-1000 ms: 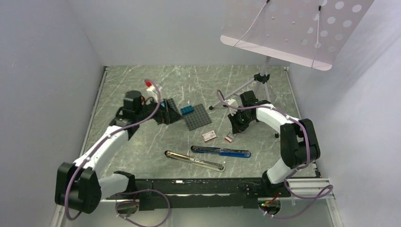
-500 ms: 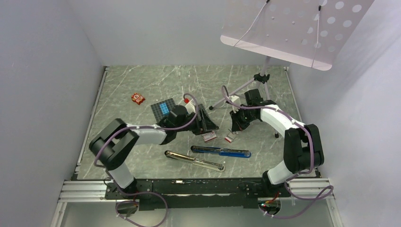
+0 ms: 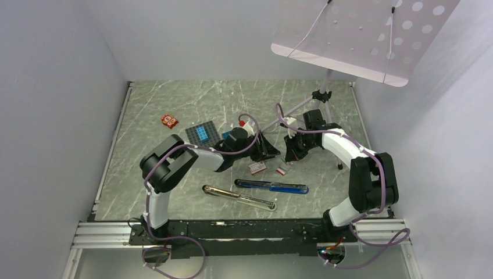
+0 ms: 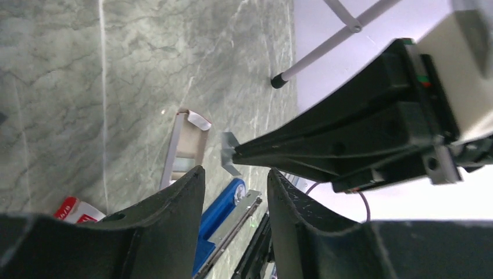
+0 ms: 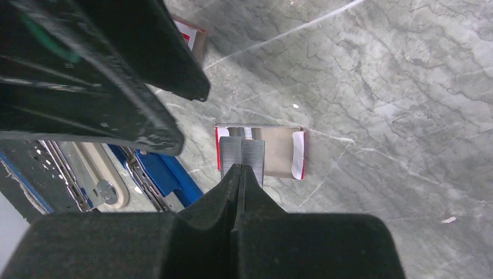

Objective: Load the staples into the stapler

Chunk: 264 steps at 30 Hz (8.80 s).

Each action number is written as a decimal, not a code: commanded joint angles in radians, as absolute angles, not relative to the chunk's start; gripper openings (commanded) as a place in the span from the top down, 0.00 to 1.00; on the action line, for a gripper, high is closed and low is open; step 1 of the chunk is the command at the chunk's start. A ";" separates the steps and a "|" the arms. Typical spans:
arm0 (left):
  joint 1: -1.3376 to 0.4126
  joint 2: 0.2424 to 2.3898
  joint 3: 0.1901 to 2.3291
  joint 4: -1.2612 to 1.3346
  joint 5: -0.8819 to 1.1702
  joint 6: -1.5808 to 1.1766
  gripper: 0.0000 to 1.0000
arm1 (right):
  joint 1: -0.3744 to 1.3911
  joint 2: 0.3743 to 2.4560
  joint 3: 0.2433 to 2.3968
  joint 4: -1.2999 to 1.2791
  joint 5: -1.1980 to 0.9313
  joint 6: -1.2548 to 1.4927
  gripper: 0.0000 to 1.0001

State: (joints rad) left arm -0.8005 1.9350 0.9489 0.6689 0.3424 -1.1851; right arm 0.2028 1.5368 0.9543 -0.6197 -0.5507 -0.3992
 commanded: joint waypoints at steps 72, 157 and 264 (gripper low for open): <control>-0.839 2.168 1.087 0.775 0.448 -1.239 0.95 | 0.197 1.610 0.974 -0.635 -0.551 -0.415 0.84; -0.853 1.245 0.561 0.563 0.091 -1.066 0.93 | 0.667 1.224 0.892 -0.259 -0.508 -0.445 0.64; -0.865 1.292 0.255 1.566 0.624 -0.458 0.55 | 0.594 1.131 0.888 -0.401 -1.224 -0.600 0.92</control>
